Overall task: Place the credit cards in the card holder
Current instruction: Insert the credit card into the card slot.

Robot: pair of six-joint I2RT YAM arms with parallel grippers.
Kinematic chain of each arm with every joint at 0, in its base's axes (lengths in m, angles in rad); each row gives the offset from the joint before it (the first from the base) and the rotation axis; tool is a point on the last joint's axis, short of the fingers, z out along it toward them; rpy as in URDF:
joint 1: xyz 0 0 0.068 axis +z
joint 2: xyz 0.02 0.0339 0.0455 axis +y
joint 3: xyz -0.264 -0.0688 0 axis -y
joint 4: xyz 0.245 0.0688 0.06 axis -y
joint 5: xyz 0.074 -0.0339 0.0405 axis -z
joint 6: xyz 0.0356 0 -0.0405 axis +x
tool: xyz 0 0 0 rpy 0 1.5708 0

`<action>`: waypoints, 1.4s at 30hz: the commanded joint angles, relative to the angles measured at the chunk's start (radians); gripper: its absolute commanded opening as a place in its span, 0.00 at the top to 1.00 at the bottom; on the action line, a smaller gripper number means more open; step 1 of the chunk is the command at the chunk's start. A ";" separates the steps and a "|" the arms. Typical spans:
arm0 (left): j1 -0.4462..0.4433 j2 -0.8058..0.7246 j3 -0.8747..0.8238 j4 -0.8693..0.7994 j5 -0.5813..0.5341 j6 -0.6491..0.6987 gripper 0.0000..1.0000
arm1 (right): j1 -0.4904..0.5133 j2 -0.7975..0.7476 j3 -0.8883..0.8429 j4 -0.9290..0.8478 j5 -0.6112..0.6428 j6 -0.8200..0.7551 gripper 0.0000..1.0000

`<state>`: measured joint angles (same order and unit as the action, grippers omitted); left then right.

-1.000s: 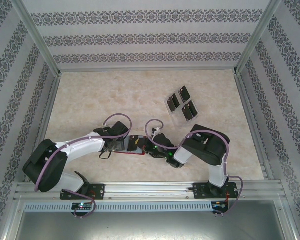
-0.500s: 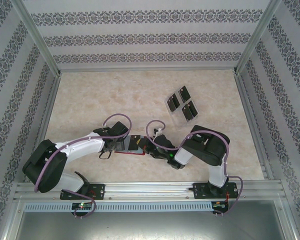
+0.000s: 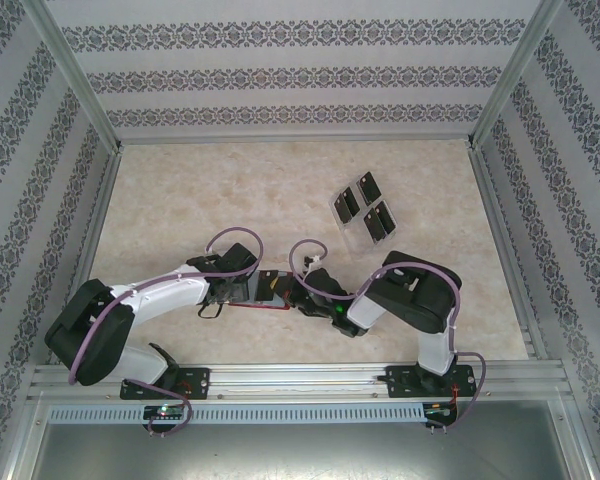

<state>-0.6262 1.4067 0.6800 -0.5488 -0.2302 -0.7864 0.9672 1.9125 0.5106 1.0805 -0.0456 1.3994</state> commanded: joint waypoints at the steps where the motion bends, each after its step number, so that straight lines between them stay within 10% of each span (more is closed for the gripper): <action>1: 0.009 0.008 -0.039 -0.077 0.008 0.004 0.21 | 0.022 -0.022 -0.002 -0.050 -0.009 -0.028 1.00; 25: 0.009 0.005 -0.040 -0.075 0.013 0.001 0.21 | 0.031 0.016 0.073 -0.142 -0.046 -0.033 1.00; 42: 0.009 -0.023 0.011 -0.105 0.025 0.015 0.21 | 0.012 -0.249 0.086 -0.503 -0.059 -0.168 0.41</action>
<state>-0.6262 1.3960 0.6800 -0.5594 -0.2256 -0.7860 0.9840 1.7199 0.5770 0.7139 -0.0994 1.2968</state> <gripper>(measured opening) 0.789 0.583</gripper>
